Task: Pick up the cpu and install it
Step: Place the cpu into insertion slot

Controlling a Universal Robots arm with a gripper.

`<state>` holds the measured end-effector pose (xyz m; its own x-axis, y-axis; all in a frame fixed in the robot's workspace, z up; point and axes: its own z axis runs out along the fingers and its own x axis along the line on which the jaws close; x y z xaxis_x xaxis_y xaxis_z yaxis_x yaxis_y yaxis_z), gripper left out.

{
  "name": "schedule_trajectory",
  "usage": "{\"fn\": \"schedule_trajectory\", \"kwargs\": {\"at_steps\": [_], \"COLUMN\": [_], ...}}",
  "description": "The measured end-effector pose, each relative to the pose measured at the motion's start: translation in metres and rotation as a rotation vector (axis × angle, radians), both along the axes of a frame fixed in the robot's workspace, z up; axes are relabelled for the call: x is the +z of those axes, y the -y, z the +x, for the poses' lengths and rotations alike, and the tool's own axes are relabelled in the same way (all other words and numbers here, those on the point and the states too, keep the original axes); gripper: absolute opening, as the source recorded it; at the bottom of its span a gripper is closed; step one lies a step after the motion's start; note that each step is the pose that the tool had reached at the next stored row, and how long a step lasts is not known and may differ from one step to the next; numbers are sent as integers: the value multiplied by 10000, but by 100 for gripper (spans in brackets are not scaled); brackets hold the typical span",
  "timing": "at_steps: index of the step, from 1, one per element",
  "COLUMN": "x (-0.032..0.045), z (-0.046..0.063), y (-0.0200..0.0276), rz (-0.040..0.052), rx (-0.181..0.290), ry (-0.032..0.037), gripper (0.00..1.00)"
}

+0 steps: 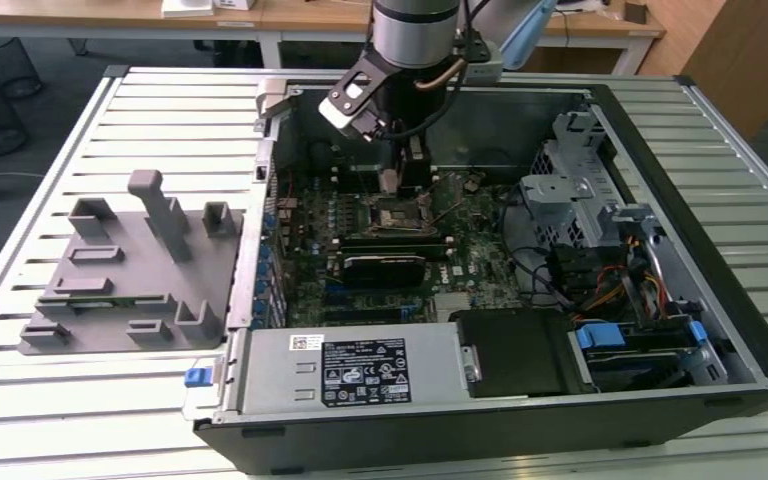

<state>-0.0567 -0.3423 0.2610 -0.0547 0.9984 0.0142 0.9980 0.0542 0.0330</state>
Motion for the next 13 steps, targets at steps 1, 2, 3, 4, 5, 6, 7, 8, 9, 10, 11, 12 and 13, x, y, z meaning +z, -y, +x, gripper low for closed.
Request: {"fn": "schedule_trajectory", "kwargs": {"at_steps": [1,2,3,4,5,6,7,8,9,10,11,12,13], "x": [-1,-1,-6,-13,-27,-44,-62,-81,-99,-117,-135,-154,-171], "z": [0,0,0,0,0,0,0,0,0,0,0,0,0], "y": [0,0,0,-1,0,0,0,-4,-15,-30,-42,-51,-56], "rz": [1,1,4,5,3,6,11,12,11,10,11,12,11], "rx": [0,0,0,0,0,0,-1,-1,-1,0,0,-1,-8], "ry": [0,1,3,3,2,1,1,2,1,0,1,2,1], "gripper": [53,53,53,53,53,53,53,53,53,53,53,53,53]}}
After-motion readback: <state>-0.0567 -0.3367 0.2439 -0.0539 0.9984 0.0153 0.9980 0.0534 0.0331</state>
